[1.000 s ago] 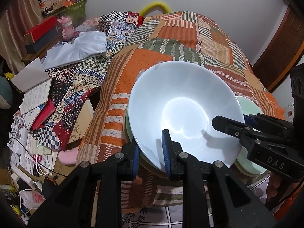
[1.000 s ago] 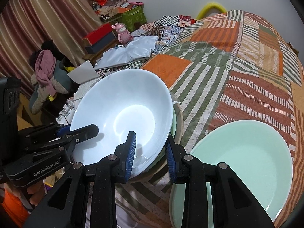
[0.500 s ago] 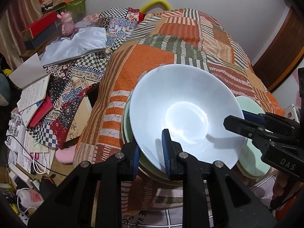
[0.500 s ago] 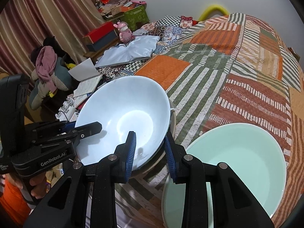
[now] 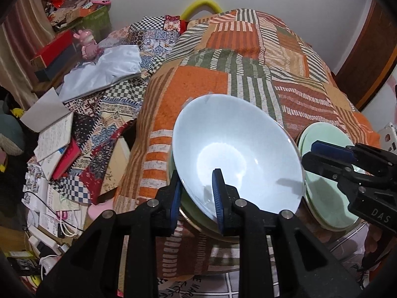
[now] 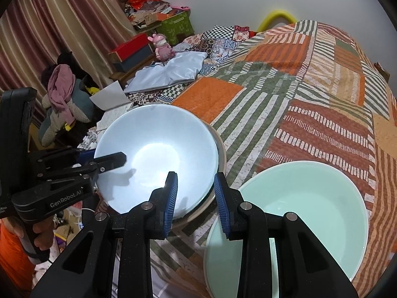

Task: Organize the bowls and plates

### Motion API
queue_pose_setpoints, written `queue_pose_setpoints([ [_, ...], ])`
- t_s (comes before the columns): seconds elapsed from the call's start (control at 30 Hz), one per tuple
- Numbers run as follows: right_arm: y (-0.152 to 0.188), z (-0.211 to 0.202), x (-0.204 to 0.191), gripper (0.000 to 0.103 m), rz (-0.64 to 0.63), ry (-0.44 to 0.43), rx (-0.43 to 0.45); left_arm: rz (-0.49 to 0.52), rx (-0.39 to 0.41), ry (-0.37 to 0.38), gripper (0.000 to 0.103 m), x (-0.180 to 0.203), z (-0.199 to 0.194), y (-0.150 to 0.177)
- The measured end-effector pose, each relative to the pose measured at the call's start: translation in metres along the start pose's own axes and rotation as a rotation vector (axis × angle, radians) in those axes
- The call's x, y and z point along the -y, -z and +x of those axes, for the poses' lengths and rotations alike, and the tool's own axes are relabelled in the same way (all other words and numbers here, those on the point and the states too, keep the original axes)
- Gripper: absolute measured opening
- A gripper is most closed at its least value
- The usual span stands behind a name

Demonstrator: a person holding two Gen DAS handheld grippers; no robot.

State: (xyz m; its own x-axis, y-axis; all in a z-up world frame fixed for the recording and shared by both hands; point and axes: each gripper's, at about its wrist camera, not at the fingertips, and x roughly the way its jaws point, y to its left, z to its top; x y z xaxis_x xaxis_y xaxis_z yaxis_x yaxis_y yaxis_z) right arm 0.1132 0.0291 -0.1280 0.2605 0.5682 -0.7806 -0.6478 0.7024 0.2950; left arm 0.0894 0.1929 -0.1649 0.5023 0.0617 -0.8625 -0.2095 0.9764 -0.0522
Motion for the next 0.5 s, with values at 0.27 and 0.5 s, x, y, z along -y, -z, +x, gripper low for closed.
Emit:
queue_pose_setpoints([
  [0.27, 0.000, 0.000, 0.003, 0.028, 0.005, 0.000, -0.002, -0.001, 0.062, -0.016, 0.028, -0.011, -0.019, 0.004],
  [0.5, -0.001, 0.008, 0.008, 0.028, 0.022, 0.008, -0.020, -0.062, 0.012, 0.017, 0.037, -0.025, -0.002, 0.012],
])
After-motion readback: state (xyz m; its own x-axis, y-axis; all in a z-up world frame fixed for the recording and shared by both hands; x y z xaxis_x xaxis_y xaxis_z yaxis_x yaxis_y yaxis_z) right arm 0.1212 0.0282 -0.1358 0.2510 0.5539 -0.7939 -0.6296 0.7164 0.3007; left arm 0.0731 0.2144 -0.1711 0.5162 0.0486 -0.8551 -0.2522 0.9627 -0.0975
